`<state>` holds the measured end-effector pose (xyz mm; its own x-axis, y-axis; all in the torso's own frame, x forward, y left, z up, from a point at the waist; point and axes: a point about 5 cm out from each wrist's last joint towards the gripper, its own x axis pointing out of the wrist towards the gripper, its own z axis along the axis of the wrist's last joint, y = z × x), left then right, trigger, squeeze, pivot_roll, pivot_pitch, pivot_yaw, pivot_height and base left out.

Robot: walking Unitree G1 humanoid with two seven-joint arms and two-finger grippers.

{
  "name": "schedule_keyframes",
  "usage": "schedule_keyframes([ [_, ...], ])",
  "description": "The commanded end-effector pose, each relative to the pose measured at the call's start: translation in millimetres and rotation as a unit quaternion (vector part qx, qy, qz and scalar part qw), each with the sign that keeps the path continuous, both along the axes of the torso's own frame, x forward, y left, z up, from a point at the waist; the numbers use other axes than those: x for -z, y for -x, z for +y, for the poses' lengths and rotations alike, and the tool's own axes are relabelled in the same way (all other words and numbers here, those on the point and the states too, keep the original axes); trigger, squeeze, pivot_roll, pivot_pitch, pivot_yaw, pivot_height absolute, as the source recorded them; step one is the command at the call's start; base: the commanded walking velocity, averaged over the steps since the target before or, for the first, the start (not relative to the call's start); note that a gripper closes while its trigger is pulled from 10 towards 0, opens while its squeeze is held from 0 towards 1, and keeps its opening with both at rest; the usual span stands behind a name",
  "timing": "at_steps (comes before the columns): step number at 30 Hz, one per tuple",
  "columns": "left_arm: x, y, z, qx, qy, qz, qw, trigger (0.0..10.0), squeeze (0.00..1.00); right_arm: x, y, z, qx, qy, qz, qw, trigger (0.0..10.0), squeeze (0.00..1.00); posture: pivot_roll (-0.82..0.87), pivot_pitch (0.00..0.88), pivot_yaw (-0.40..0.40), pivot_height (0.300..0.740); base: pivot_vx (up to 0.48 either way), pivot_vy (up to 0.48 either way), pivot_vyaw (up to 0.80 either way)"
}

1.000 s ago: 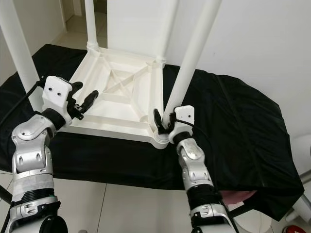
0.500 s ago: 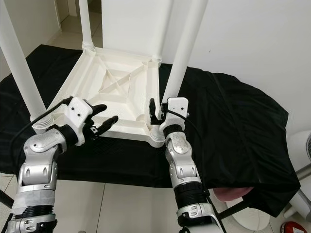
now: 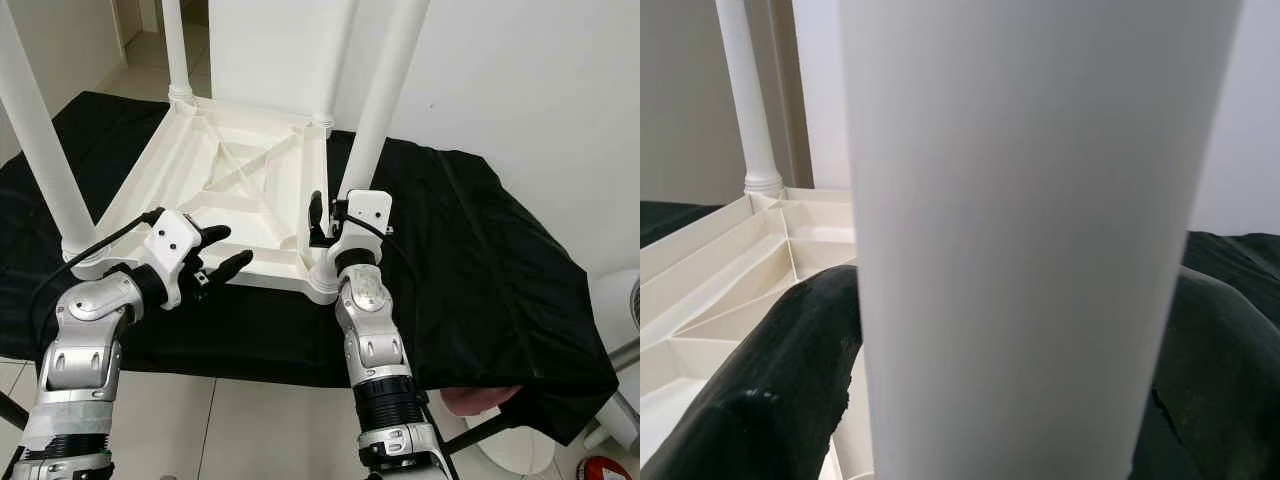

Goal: Building children table

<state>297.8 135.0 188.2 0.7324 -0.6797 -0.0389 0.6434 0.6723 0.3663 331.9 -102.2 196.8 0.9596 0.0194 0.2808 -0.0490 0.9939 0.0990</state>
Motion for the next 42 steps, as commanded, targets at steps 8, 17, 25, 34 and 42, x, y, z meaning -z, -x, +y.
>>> schedule_keyframes([
  [8,-1,0.2,-5.5,-0.014,0.004,-0.007,1.0,10.0,0.0,-12,-1.3,-7.1,0.02,-0.041,0.006,0.999,10.0,0.0,0.08,0.0,-0.161,0.74,0.0,0.0,0.0],
  [17,10,-0.8,-7.2,-0.007,-0.037,0.016,0.999,10.0,0.0,-3,-2.3,-17.6,0.055,-0.1,0.072,0.991,10.0,0.0,0.07,0.0,-0.155,0.74,0.0,0.0,0.0],
  [25,4,-4.7,-4.8,-0.01,-0.042,0.01,0.999,10.0,0.0,-5,-2.7,-17.0,0.032,-0.148,0.091,0.984,10.0,0.0,0.06,0.0,-0.15,0.74,0.0,0.0,0.0],
  [34,-3,-10.0,-5.3,-0.013,-0.043,-0.001,0.999,10.0,0.0,-6,-8.1,-22.6,0.027,-0.18,0.107,0.978,10.0,0.0,0.06,0.0,-0.142,0.74,0.0,0.0,0.0],
  [42,-7,-11.3,-5.7,-0.013,-0.041,-0.005,0.999,10.0,0.0,-10,-7.8,-23.6,0.024,-0.162,0.1,0.981,3.6,0.0,0.06,0.0,-0.141,0.74,0.0,0.0,0.0],
])
